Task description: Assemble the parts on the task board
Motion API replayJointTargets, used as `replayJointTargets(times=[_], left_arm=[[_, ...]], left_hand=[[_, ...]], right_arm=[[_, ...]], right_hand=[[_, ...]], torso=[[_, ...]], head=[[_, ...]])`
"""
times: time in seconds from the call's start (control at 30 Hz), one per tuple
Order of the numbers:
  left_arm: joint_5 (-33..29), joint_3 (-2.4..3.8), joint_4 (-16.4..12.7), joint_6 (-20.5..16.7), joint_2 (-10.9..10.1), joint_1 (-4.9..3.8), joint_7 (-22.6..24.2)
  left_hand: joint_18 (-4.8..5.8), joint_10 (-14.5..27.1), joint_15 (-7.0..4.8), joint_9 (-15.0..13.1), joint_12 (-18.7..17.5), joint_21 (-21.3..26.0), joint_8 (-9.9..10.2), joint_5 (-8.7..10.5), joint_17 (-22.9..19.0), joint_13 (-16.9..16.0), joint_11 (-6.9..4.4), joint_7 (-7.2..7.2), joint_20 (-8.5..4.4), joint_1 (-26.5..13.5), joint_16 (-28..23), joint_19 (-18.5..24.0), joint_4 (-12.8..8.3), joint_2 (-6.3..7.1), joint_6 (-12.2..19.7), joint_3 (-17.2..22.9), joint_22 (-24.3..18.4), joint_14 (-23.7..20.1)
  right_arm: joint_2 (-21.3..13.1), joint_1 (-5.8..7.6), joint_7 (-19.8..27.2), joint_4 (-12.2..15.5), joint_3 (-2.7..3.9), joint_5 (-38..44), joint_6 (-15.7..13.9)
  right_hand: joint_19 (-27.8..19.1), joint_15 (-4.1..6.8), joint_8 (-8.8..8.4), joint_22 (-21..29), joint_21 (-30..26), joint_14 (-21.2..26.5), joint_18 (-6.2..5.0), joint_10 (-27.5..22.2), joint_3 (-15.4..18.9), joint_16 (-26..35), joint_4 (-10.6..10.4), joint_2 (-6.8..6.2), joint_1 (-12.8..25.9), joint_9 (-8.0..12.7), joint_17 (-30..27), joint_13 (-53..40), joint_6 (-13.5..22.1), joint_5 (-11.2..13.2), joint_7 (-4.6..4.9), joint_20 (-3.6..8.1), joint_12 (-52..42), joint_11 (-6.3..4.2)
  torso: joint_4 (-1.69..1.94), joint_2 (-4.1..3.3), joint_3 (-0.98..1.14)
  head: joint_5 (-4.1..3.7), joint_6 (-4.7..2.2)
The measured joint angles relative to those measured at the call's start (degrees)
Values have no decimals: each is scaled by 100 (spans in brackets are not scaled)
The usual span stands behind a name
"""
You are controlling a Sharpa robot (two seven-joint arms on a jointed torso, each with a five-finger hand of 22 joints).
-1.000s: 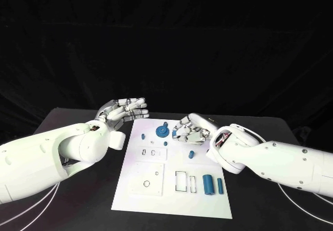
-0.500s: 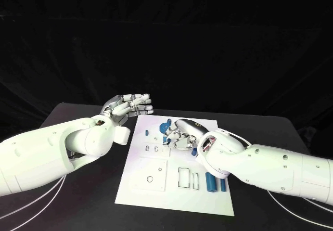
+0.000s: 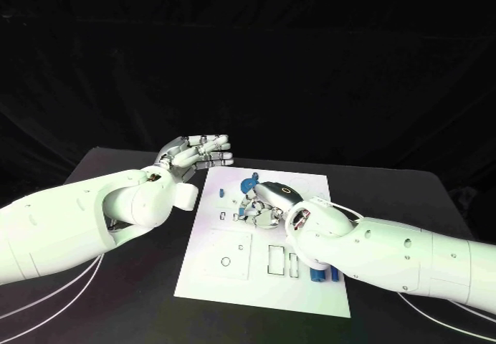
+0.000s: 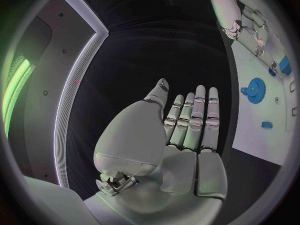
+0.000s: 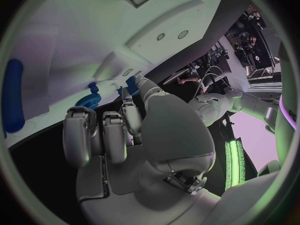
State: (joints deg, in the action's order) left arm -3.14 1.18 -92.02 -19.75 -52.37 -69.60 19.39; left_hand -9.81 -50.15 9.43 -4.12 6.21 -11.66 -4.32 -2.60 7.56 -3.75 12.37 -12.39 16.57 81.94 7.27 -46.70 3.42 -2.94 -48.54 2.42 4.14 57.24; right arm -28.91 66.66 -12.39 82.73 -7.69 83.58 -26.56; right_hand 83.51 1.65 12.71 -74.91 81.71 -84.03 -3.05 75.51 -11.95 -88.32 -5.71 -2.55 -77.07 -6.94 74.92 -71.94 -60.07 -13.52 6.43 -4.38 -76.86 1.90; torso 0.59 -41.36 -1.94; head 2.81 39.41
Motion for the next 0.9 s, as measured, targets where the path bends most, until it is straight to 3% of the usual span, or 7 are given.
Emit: replayJointTargets(times=[0.9], left_arm=[[0, 0, -56, 24, 0, 0, -13]], left_hand=[[0, 0, 0, 1, 0, 0, 0, 0, 0, 0, 0, 0, 0, 0, 0, 0, 0, 0, 0, 0, 0, 0]], right_arm=[[136, -30, -348, -163, -17, 452, 289]], right_hand=[[-1, 0, -1, -3, 0, 0, 0, 0, 1, 0, 1, -37, 31, -7, -1, 18, 10, -23, 9, 0, 0, 0]], torso=[[-4, 3, 2]], head=[[-34, 46]])
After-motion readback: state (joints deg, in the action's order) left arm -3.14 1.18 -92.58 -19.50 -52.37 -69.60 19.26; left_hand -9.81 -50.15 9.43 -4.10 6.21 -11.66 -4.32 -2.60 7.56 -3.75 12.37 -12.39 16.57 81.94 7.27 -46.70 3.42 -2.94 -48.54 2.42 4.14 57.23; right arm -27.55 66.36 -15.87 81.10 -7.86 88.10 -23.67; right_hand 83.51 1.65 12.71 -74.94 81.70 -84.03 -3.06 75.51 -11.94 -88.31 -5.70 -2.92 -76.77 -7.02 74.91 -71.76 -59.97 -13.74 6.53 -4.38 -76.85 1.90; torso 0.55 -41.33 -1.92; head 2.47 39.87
